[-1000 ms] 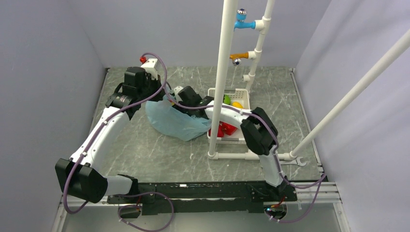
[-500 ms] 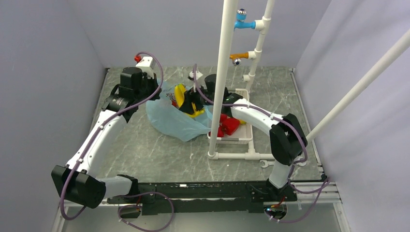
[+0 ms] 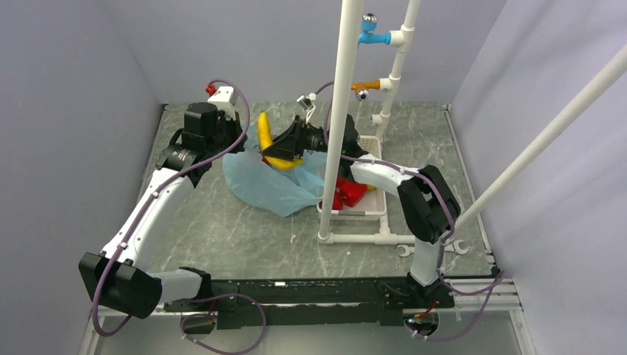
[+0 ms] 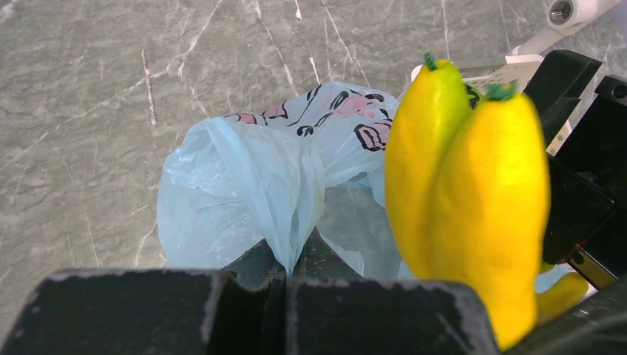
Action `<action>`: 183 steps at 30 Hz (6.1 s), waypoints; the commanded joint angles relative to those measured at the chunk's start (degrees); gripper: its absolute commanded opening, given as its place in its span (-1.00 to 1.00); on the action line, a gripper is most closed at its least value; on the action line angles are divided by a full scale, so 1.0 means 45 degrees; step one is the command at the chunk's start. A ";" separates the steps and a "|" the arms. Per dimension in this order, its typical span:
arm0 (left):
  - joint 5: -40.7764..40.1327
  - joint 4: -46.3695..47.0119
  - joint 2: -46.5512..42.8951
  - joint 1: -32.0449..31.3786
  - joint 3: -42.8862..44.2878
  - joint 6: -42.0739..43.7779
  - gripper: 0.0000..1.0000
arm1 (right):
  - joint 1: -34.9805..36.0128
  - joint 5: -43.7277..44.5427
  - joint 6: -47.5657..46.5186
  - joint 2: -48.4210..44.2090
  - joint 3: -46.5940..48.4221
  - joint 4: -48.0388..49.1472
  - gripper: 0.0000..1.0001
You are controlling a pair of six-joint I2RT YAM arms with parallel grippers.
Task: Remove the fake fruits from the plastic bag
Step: Take out the fake fruit from the plastic bag, then place the fake fruit in the bin, then take out the fake fruit from the plastic bag.
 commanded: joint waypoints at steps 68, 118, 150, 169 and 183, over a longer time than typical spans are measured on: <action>-0.0392 0.0449 -0.0229 -0.0028 0.0127 -0.0035 -1.00 | -0.2069 1.3398 -0.6507 -0.4631 -0.1694 -1.3832 0.99; -0.3904 -0.1939 -0.2936 -0.1834 -0.1942 -0.2071 -1.00 | 0.2110 0.8023 -0.7916 0.2166 0.3414 -0.8319 0.71; -0.3913 -0.2990 -0.6936 -0.1822 -0.7502 -0.4840 -0.20 | 0.2489 0.6942 -0.7462 0.1694 0.0437 -0.4542 0.99; 0.0180 -0.4148 -0.1165 0.0414 -0.0350 -0.1008 0.99 | 0.1562 0.6371 -0.4379 0.2597 0.1644 -0.4109 0.99; -0.2071 -0.2822 -0.2686 0.0412 -0.4567 -0.1040 -1.00 | 0.1611 0.7504 -0.5995 0.6258 0.5585 -0.4753 0.99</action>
